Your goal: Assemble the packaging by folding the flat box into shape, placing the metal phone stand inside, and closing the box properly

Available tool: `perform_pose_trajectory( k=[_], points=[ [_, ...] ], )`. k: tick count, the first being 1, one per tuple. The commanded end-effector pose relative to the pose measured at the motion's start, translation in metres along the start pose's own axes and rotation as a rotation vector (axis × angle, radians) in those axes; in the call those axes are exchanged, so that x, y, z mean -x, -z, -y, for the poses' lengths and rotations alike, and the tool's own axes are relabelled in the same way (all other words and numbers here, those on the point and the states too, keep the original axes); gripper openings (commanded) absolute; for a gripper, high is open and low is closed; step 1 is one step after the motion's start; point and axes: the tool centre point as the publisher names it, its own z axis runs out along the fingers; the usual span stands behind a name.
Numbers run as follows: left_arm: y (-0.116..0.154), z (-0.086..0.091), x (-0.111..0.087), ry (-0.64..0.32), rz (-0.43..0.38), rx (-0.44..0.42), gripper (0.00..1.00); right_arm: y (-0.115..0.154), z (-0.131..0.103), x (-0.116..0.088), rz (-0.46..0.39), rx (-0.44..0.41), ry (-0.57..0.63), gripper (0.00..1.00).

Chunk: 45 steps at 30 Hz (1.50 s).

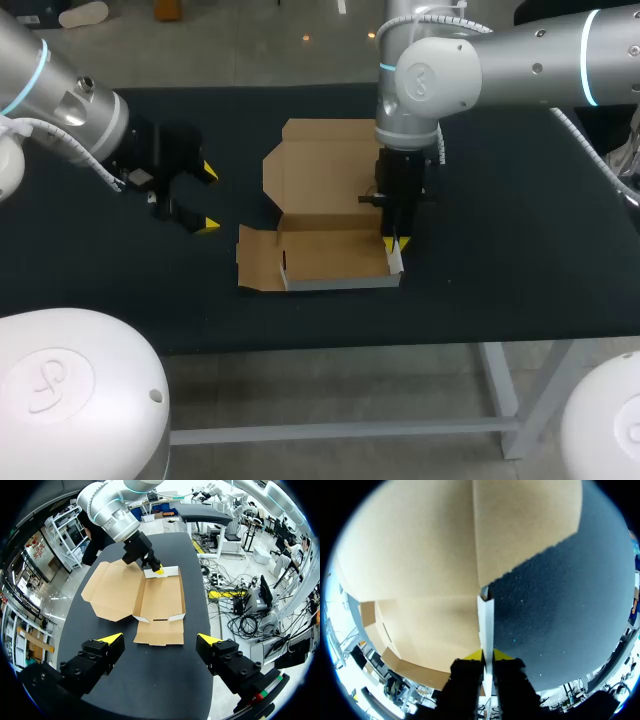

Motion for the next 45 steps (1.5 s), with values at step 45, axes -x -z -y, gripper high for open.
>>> perform_pose_trajectory(
  k=[45],
  points=[
    [0.0,0.001,0.0,0.001,-0.002,0.005,1.0,-0.008,-0.002,-0.01,0.076,0.278,-0.136,0.2]
  ],
)
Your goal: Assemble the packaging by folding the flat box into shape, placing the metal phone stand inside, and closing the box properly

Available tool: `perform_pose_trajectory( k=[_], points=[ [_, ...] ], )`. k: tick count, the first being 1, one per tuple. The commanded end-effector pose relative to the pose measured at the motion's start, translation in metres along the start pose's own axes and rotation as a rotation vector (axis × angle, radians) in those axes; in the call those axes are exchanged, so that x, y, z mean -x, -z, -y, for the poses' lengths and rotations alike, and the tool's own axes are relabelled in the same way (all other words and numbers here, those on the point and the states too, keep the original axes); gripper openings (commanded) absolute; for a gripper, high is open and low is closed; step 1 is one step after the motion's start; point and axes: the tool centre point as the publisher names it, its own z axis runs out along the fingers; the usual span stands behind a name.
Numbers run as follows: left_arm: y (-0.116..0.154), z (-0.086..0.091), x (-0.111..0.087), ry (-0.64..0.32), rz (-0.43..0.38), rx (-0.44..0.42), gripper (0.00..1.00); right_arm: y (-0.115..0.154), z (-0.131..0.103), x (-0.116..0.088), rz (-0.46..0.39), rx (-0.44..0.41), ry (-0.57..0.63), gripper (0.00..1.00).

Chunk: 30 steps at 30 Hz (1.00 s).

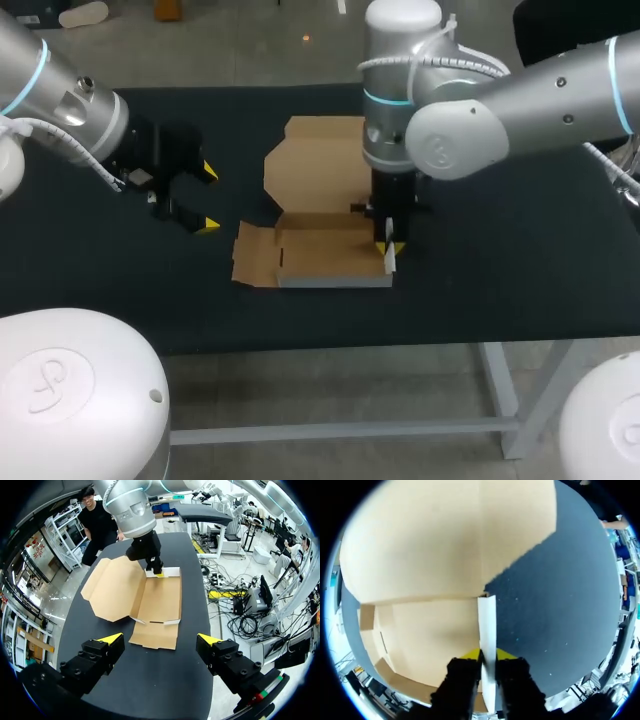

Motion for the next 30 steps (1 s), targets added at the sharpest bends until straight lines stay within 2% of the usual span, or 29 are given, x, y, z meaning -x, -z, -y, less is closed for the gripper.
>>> perform_pose_trajectory(
  k=[1,14,23,30],
  points=[
    [0.0002,0.0007,0.0003,0.001,-0.002,0.005,1.0,-0.0031,0.0004,-0.0006,0.008,0.009,-0.008,0.2],
    [0.0002,0.0007,0.0003,0.001,-0.002,0.005,1.0,-0.0083,-0.0018,0.0,0.014,0.022,-0.03,0.16],
    [0.0002,0.0007,0.0003,0.001,-0.002,0.005,1.0,-0.0108,-0.0004,0.001,0.007,0.041,-0.035,0.04],
    [0.0002,0.0007,0.0003,0.001,-0.002,0.005,1.0,-0.0129,0.0002,0.0009,0.01,0.051,-0.033,0.08]
  ],
)
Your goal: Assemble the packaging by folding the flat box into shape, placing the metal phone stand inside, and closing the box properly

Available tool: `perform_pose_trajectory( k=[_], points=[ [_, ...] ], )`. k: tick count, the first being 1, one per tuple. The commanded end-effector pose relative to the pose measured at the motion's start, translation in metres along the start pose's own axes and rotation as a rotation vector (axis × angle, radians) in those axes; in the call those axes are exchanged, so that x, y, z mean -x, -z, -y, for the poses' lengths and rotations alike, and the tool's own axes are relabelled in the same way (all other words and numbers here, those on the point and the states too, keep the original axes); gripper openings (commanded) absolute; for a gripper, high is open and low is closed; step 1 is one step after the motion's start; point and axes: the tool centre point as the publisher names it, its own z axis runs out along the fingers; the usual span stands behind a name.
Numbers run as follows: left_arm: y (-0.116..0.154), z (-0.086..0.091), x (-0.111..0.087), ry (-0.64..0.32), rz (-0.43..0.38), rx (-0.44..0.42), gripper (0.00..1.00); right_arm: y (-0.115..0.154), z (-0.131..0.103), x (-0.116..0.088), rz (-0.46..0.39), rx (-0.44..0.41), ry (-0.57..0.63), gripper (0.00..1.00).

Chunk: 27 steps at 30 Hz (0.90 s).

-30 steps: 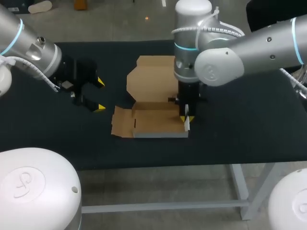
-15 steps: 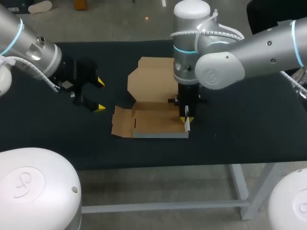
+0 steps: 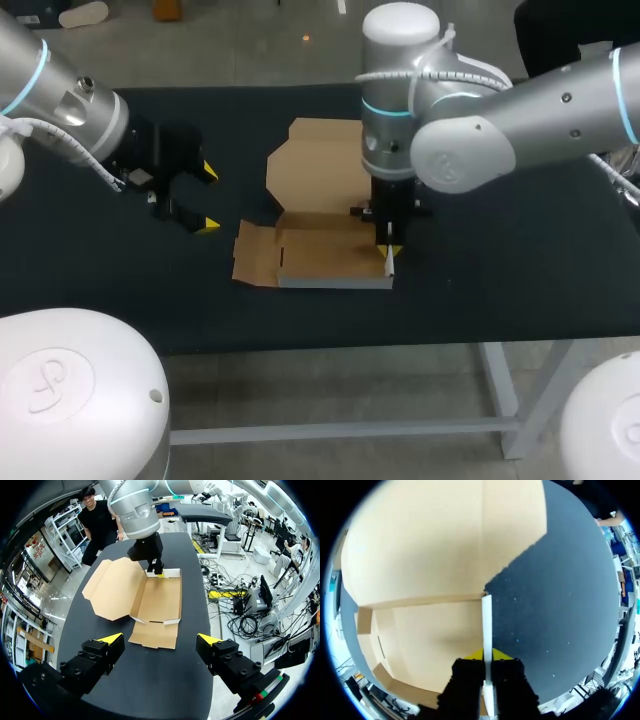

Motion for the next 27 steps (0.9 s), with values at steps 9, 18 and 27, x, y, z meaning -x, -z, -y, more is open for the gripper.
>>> perform_pose_trajectory(
  k=[9,18,27],
  points=[
    [0.0,0.001,0.0,0.001,-0.002,0.005,1.0,-0.006,0.002,0.001,0.015,0.01,0.032,0.0],
    [0.0,0.001,0.0,0.001,-0.002,0.005,1.0,-0.005,0.001,0.007,0.048,-0.006,0.107,0.0],
    [0.0,0.001,0.0,0.001,-0.002,0.005,1.0,-0.002,-0.004,0.015,0.12,-0.029,0.059,0.0]
  ],
)
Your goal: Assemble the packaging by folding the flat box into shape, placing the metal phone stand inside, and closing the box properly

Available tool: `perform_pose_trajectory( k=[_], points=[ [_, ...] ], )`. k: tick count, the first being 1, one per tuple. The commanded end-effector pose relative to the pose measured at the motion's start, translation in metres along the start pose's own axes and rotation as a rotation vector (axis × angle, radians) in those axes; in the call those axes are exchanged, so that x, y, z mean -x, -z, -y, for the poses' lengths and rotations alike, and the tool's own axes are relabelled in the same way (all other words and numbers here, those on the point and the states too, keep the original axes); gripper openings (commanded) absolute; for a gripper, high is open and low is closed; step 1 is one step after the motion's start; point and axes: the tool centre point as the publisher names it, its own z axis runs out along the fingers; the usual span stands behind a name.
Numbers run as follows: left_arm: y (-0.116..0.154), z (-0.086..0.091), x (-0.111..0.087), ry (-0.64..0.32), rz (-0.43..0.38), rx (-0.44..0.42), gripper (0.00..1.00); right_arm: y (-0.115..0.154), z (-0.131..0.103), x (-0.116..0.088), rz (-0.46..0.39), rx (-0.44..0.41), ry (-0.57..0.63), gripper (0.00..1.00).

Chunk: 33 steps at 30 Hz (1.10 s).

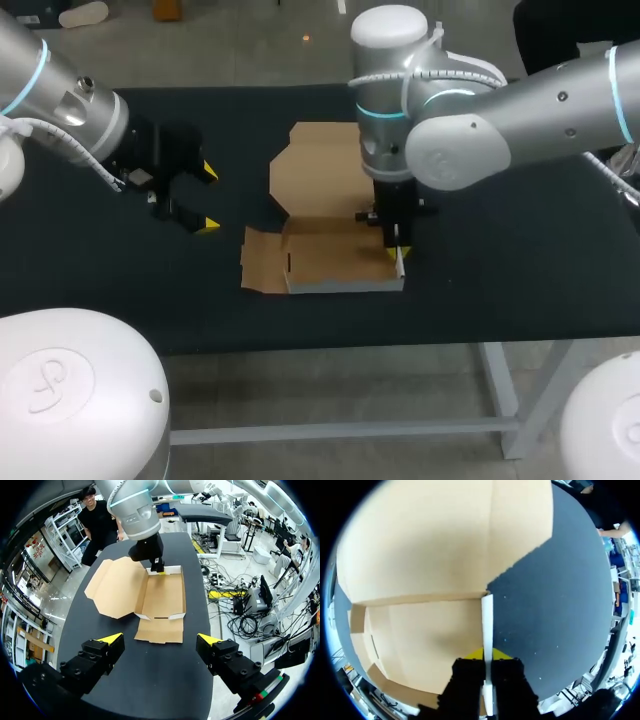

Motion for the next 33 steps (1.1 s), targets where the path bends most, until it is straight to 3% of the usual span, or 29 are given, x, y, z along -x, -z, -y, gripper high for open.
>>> perform_pose_trajectory(
  k=[1,21,27,33],
  points=[
    [0.0,0.001,0.0,0.001,-0.002,0.005,1.0,-0.001,-0.005,-0.002,0.047,-0.018,-0.02,0.0],
    [0.0,0.001,0.0,0.001,-0.002,0.005,1.0,-0.002,-0.016,0.004,0.309,-0.036,-0.197,0.0],
    [0.0,0.001,0.0,0.001,-0.002,0.005,1.0,-0.001,-0.016,0.007,0.301,-0.008,-0.219,0.0],
    [0.0,0.001,0.0,0.001,-0.002,0.005,1.0,0.002,-0.01,0.009,0.173,0.06,-0.163,0.0]
  ],
)
